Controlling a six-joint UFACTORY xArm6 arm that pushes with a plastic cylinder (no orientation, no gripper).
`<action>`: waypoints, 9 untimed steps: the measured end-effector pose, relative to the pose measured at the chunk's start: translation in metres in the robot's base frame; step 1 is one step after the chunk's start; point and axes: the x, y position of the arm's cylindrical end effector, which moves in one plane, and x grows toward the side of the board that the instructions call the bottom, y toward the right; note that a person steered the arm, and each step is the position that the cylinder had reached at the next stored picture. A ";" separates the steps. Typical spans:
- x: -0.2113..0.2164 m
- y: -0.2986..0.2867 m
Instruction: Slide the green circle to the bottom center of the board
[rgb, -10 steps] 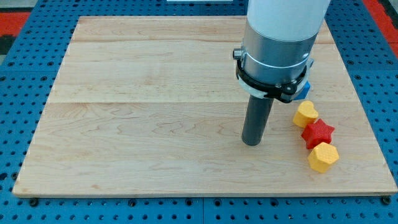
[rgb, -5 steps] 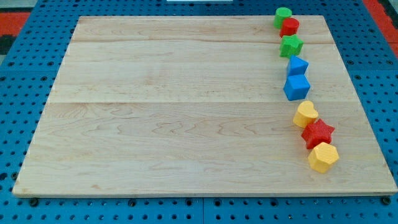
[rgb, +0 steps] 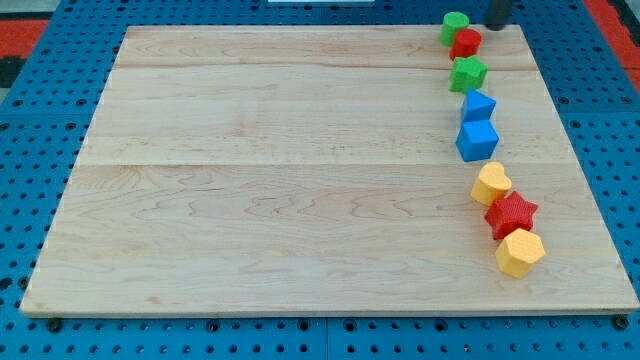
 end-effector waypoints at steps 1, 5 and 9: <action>0.001 -0.120; 0.139 -0.230; 0.179 -0.277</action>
